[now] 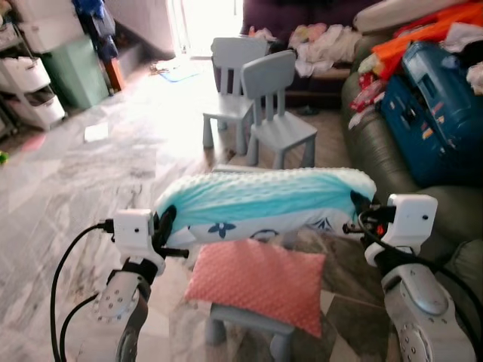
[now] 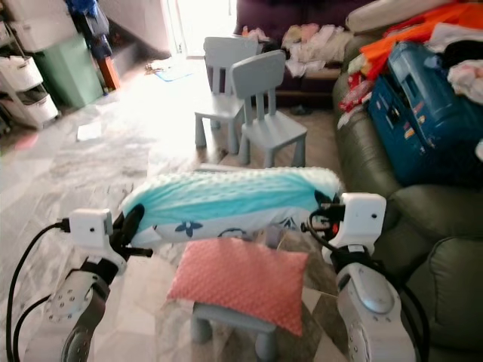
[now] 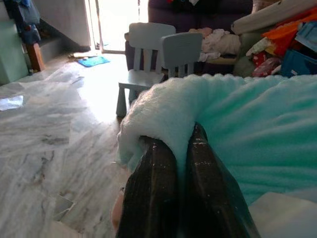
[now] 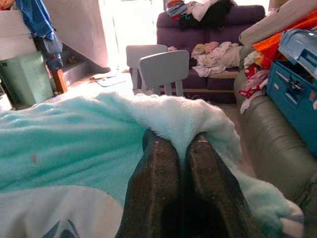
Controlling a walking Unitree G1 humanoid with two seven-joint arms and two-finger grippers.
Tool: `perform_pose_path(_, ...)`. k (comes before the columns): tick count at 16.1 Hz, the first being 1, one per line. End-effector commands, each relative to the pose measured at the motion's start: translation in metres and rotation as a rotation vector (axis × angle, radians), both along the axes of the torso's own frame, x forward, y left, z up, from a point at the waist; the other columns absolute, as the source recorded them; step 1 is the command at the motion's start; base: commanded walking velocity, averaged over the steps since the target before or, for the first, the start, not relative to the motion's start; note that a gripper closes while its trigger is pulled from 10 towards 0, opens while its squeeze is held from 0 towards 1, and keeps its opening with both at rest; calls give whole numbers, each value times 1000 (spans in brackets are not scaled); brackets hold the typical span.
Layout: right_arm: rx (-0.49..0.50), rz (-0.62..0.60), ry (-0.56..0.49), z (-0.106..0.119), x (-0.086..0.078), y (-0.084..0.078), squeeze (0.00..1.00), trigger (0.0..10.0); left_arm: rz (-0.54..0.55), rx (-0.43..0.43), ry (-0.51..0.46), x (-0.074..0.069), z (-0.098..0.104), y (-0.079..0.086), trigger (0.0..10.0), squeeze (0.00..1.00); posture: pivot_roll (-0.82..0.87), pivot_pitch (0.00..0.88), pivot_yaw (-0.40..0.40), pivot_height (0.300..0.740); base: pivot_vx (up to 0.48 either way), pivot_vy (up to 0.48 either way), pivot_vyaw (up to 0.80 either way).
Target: Move the pillow to the sofa
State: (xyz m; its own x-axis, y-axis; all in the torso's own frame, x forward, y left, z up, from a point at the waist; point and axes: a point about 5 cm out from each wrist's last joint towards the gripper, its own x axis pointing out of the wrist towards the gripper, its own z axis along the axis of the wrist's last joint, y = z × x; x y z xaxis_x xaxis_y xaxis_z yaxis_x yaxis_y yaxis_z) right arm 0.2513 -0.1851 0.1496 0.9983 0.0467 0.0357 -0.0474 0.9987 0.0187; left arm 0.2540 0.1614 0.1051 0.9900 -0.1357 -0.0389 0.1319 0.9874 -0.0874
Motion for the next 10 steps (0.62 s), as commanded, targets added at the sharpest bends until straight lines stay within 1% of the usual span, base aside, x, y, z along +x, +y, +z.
perform_pose_path(1,-21,-33,2,2,-1,-6,0,4039,69,25,21,2,-1,11,10000,0,-154,0,40,740,0,0,0)
perform_pose_path(2,-32,-39,16,1,-1,-7,0,10000,75,10,25,4,-1,12,10000,0,-153,0,36,740,0,0,0)
perform_pose_path(4,-56,-48,42,-1,0,-9,0,10000,72,-35,30,5,2,11,10000,0,-151,0,27,740,0,0,0)
perform_pose_path(5,-69,-59,82,-4,3,-12,0,10000,59,-43,42,6,5,9,10000,0,-152,0,22,740,0,0,0)
perform_pose_path(6,-73,-60,89,-5,3,-12,0,10000,60,-44,43,7,5,8,10000,0,-152,0,22,740,0,0,0)
perform_pose_path(8,-77,-53,86,-3,4,-12,0,10000,49,-33,42,9,7,7,10000,0,-155,0,16,740,0,0,-716)
perform_pose_path(10,-84,-55,89,-2,5,-14,0,10000,76,-30,37,16,7,10,10000,0,-161,0,15,740,0,0,-763)
